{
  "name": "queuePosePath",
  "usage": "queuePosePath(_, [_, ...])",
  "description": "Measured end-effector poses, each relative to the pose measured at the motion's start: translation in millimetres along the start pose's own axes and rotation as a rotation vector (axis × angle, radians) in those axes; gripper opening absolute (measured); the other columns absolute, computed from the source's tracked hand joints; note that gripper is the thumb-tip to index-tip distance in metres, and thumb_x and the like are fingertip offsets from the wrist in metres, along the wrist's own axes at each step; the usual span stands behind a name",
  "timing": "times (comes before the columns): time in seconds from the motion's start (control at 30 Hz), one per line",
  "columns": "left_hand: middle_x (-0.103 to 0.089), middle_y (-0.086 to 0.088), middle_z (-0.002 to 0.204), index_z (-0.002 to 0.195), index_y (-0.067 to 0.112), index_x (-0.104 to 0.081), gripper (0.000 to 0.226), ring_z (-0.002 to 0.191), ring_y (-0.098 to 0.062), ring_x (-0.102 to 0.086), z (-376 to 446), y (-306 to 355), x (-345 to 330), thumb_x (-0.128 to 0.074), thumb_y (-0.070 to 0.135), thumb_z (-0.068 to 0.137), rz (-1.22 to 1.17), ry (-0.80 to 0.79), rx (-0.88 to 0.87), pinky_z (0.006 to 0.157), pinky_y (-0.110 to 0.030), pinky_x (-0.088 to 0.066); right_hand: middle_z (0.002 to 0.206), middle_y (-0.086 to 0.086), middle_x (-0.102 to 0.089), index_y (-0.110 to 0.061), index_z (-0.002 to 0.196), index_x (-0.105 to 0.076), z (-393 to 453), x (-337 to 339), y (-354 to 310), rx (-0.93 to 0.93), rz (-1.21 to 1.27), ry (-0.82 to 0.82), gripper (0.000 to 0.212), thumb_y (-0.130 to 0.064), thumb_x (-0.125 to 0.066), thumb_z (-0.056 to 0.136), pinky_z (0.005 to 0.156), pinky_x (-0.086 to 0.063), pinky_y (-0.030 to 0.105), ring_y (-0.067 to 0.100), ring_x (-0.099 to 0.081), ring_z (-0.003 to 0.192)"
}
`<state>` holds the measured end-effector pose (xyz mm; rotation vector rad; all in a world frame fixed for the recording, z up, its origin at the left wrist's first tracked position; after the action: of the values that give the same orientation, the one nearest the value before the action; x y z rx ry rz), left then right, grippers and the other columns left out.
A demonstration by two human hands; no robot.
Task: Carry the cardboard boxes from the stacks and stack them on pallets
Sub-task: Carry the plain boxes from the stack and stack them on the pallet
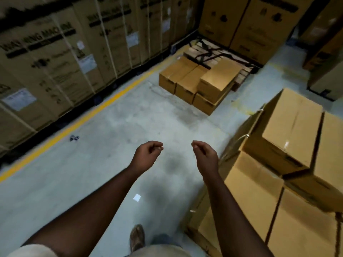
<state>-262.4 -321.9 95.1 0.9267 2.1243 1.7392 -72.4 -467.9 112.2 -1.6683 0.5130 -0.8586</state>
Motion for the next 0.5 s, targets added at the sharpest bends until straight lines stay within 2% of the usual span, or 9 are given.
queuePosePath(0.1, [-0.08,0.004,0.097,0.105,0.023,-0.076,0.02,0.091,-0.009,-0.074,35,10,16,-0.062,0.02,0.09,0.0,-0.005,-0.002,0.093,-0.033,-0.058,0.11,-0.009,-0.077,-0.02,0.112,-0.078,31,-17,-4,-0.042,0.004,0.026,0.018,-0.015,-0.067,0.098,0.098,-0.058,0.038,0.005,-0.07,0.106])
queuePosePath(0.2, [-0.08,0.002,0.096,0.101,0.025,-0.075,0.019,0.086,-0.007,-0.074,78,23,23,-0.063,0.02,0.088,0.017,-0.008,-0.004,0.088,-0.028,-0.057,0.108,-0.01,-0.077,-0.022,0.111,-0.078,70,-34,2,-0.092,0.045,0.055,0.017,-0.017,-0.067,0.098,0.097,-0.058,0.039,0.007,-0.071,0.103])
queuePosePath(0.37, [-0.079,0.0,0.096,0.103,0.02,-0.075,0.021,0.087,-0.014,-0.074,192,39,17,-0.061,0.004,0.098,0.056,-0.033,0.005,0.085,-0.025,-0.057,0.101,-0.007,-0.079,-0.027,0.104,-0.077,163,-54,16,-0.183,0.148,0.093,0.015,-0.017,-0.067,0.099,0.091,-0.058,0.046,0.013,-0.076,0.092])
queuePosePath(0.5, [-0.078,0.0,0.095,0.1,0.021,-0.073,0.027,0.083,-0.013,-0.072,308,53,-24,-0.057,-0.001,0.098,0.044,-0.076,0.009,0.083,-0.022,-0.056,0.104,-0.009,-0.078,-0.032,0.104,-0.076,261,-48,34,-0.255,0.145,0.14,0.017,-0.019,-0.067,0.098,0.095,-0.059,0.047,0.015,-0.074,0.1])
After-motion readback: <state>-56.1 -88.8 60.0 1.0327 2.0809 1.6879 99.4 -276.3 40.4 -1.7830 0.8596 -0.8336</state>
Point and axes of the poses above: each hand's wrist, its own z-axis towards the middle knuckle, its own x-axis out of the back of the hand, y = z × x, the point moved 1 cm from there along z, towards the middle knuckle
